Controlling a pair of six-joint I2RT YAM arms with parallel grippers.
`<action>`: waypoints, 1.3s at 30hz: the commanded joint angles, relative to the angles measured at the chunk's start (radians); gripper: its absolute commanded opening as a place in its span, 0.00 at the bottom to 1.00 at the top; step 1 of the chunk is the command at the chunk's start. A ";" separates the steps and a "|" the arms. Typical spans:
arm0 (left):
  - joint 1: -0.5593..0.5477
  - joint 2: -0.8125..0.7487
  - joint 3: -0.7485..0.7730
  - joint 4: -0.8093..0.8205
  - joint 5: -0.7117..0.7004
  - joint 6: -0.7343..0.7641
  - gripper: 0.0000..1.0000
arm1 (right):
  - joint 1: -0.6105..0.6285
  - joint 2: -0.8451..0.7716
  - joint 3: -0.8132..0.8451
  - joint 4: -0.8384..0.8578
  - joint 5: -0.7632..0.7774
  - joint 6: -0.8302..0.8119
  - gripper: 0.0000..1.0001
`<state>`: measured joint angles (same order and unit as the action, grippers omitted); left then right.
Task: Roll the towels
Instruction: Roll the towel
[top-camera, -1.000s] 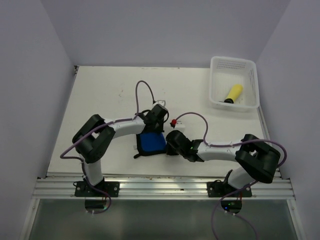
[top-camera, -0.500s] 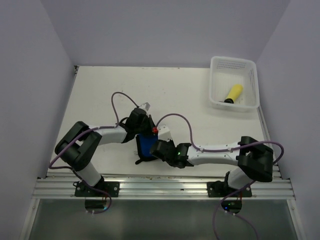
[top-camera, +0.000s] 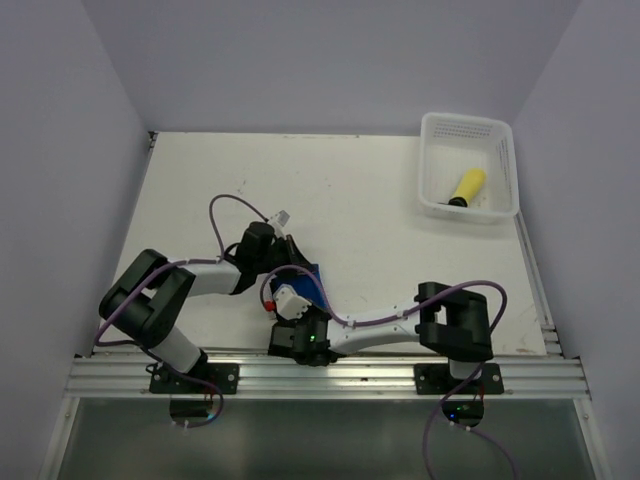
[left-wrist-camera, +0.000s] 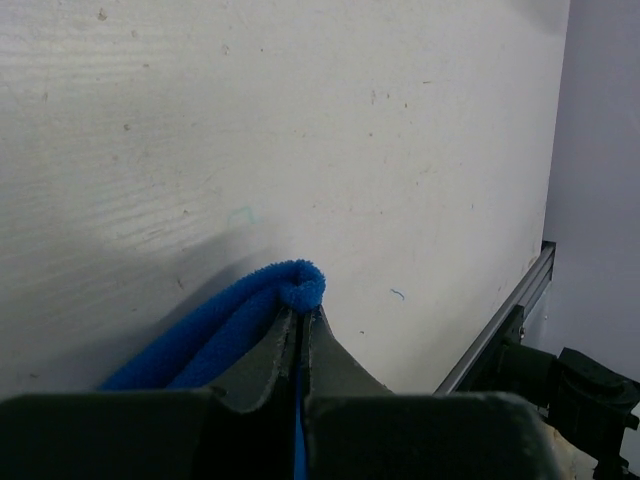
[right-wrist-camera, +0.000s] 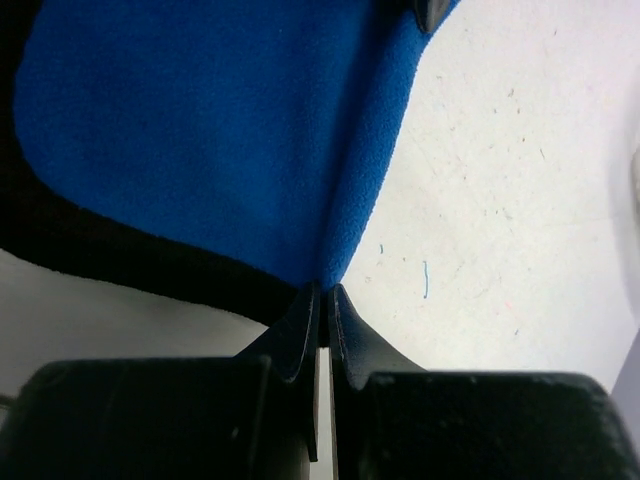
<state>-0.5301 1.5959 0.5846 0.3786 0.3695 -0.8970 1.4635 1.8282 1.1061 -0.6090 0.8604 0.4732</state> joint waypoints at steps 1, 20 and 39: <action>0.055 -0.050 0.001 0.129 -0.099 0.030 0.00 | 0.066 0.052 0.055 -0.169 0.002 -0.015 0.00; 0.061 -0.076 -0.091 -0.006 -0.299 0.132 0.00 | 0.120 0.279 0.245 -0.296 -0.054 -0.076 0.00; 0.062 -0.169 -0.158 -0.047 -0.337 0.139 0.02 | 0.147 0.344 0.270 -0.241 -0.170 -0.134 0.00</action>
<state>-0.5175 1.4639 0.4232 0.3447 0.2470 -0.8223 1.5600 2.1239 1.3685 -0.8116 0.8955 0.3130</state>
